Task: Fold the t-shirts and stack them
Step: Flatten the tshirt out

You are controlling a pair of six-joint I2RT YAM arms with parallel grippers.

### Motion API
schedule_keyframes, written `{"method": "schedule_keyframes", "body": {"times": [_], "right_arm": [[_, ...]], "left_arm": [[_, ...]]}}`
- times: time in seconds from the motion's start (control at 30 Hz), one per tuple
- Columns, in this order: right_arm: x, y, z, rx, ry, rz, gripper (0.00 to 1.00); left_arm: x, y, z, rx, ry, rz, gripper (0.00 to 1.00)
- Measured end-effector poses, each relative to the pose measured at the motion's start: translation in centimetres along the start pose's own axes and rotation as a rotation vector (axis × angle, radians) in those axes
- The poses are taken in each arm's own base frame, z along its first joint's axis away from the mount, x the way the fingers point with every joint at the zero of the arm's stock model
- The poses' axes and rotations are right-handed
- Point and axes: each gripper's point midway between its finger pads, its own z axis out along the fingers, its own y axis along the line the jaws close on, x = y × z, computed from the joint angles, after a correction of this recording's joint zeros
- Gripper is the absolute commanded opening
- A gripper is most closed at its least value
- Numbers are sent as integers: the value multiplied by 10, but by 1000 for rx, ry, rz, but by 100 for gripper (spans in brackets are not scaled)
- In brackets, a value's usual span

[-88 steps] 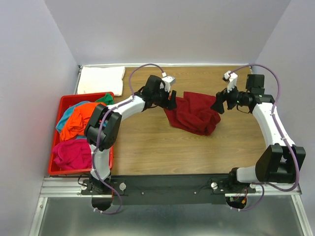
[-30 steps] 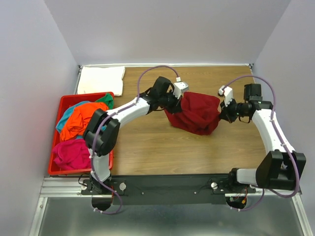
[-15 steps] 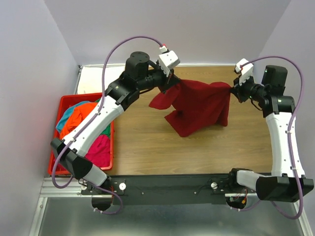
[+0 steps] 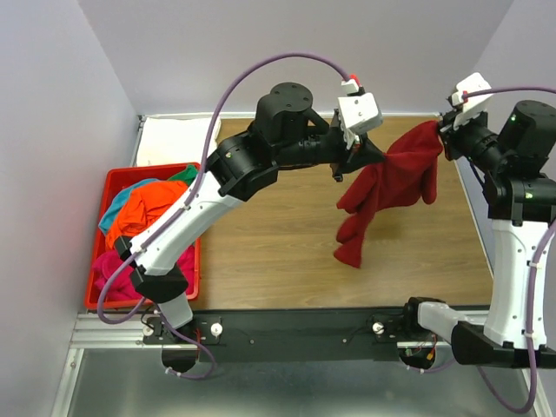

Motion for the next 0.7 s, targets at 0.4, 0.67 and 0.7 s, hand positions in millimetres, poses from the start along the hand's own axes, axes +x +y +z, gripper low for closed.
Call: {"method": "schedule_keyframes", "body": {"times": [0.4,0.67,0.7], "right_arm": [[-64,-16,-23,56,-154,-6,0],[-2,39,77,-251,-46,140,1],[7,54,91,-298,-21,147,17]], "left_arm": [[-20,-20,-26,-29,-66,-7,0],[80,8,-67,-270,-25,-165,0],[102,17,-75,-317,-15,-210,0]]}}
